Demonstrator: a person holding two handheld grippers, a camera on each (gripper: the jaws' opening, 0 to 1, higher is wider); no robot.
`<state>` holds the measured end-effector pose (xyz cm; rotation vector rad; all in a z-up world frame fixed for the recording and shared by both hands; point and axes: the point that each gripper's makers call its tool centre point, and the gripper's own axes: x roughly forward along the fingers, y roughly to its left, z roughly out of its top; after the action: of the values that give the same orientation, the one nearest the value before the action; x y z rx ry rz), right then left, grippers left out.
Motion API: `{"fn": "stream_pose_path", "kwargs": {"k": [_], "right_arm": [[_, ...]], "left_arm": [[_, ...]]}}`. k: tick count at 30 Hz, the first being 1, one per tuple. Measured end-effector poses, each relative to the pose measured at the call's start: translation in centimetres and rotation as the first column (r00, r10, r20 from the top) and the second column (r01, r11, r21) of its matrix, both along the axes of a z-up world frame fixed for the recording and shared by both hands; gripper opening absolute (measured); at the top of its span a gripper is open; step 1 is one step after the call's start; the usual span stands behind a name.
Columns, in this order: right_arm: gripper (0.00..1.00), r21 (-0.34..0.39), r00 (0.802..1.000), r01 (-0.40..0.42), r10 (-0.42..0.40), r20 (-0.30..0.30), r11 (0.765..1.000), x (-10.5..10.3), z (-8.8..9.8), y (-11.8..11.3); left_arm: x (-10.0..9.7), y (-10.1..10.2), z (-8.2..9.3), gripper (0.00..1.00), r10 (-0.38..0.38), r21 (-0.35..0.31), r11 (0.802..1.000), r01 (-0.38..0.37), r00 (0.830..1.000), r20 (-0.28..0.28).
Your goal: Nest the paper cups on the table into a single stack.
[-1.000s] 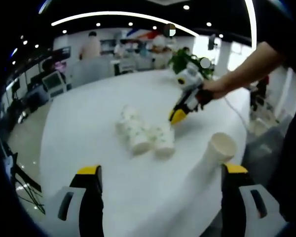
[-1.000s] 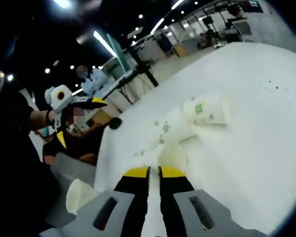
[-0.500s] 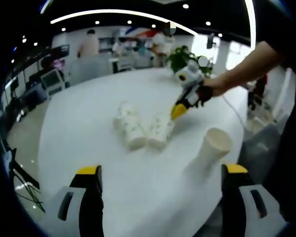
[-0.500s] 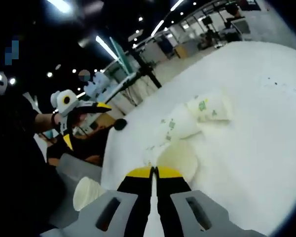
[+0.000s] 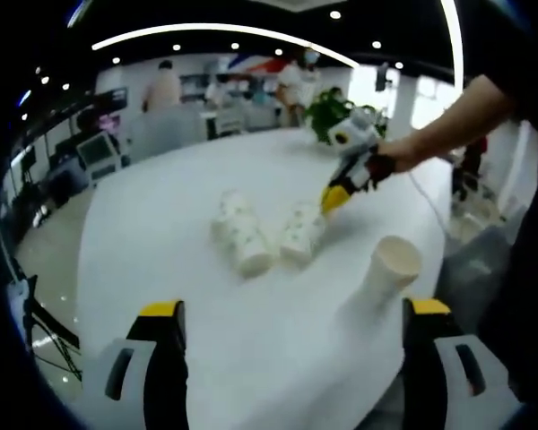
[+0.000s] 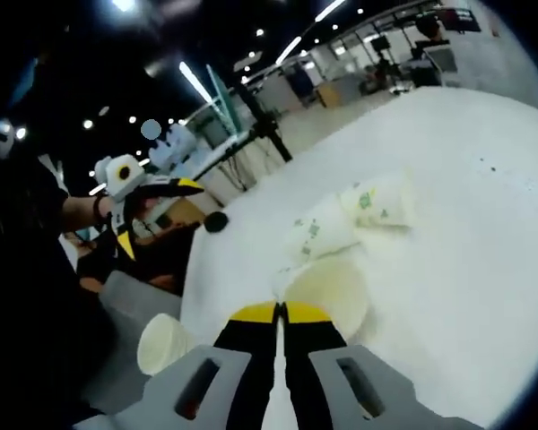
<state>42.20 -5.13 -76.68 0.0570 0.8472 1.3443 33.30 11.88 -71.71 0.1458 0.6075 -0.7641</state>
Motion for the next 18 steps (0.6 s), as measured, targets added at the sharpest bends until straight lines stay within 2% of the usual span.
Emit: {"fn": "stream_pose_path", "kwargs": {"k": [11,18], "right_arm": [[0.00,-0.039,0.998,0.047,-0.046,0.039,0.998,-0.1,2.8,-2.6],[0.00,-0.055,0.993,0.042,-0.035,0.114,0.998,-1.5,6.9,-3.9]], "left_arm": [[0.4,0.6,0.9,0.99,0.017,0.000,1.000,-0.017,1.000,0.023],[0.5,0.8,1.4,0.99,0.013,0.006,1.000,-0.013,0.999,0.042]]}}
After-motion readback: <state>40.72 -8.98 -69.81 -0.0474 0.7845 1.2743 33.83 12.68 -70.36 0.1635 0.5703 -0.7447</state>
